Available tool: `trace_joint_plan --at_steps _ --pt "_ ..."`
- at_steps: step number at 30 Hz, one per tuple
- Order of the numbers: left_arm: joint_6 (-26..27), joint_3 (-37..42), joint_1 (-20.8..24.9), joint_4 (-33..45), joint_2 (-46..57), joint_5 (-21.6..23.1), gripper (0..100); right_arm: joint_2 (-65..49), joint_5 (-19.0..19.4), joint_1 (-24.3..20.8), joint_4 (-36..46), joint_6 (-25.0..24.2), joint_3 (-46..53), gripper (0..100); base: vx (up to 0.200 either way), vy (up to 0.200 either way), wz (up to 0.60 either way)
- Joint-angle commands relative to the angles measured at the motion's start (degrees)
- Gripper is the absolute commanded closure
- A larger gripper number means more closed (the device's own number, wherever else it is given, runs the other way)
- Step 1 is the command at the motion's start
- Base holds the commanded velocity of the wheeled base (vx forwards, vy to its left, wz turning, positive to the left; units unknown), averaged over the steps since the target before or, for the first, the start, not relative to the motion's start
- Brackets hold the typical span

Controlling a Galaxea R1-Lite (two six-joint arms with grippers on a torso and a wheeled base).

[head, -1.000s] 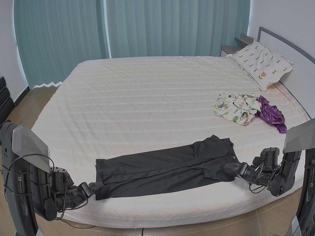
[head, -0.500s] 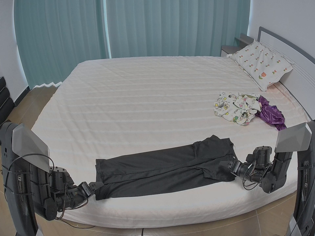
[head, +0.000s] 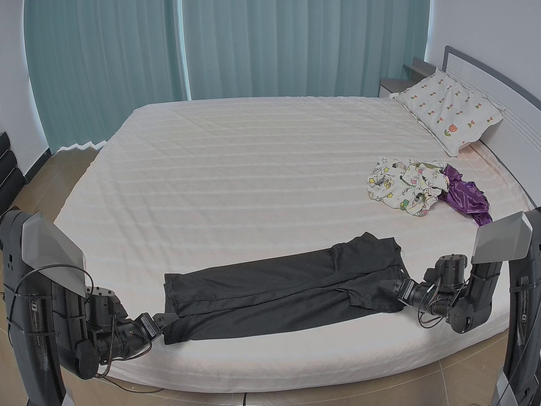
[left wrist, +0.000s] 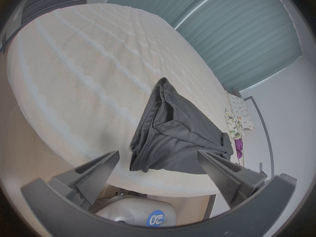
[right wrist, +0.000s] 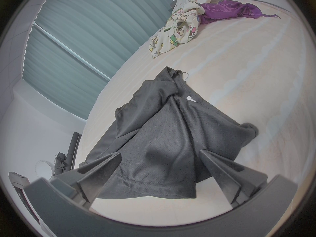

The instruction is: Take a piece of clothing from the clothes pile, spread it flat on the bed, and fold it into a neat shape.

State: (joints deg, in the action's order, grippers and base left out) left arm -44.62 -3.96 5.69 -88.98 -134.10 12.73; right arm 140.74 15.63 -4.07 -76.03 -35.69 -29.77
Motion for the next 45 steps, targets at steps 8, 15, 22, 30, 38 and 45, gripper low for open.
trace_joint_plan --at_steps 8,15,22,30,38,45 --pt "-0.1 -0.3 0.0 -1.0 -0.1 -0.1 0 1.1 0.0 0.3 0.3 1.0 0.1 100 0.000 0.000 0.00" --pt "-0.1 -0.3 -0.1 -1.0 -0.1 -0.2 0 0.9 -0.9 0.3 0.2 1.9 1.0 100 0.000 0.000 0.00" --pt "-0.1 -0.4 -0.1 -1.0 -0.1 -0.2 0 -1.5 -2.9 1.0 -0.4 2.0 3.6 100 0.000 0.000 0.00" --pt "-0.1 -0.4 -0.1 -1.0 -0.2 -0.2 0 -3.5 -2.8 3.6 -0.4 2.0 3.9 100 0.000 0.000 0.00" --pt "-0.1 -0.4 -0.1 -1.0 -0.1 -0.2 0 -3.5 -2.9 4.9 -0.4 2.1 3.8 100 0.000 0.000 0.00" --pt "-0.1 -0.4 -0.1 -1.0 -0.2 -0.2 0 -2.8 -2.9 4.9 -0.4 2.8 3.6 100 0.000 0.000 0.00"
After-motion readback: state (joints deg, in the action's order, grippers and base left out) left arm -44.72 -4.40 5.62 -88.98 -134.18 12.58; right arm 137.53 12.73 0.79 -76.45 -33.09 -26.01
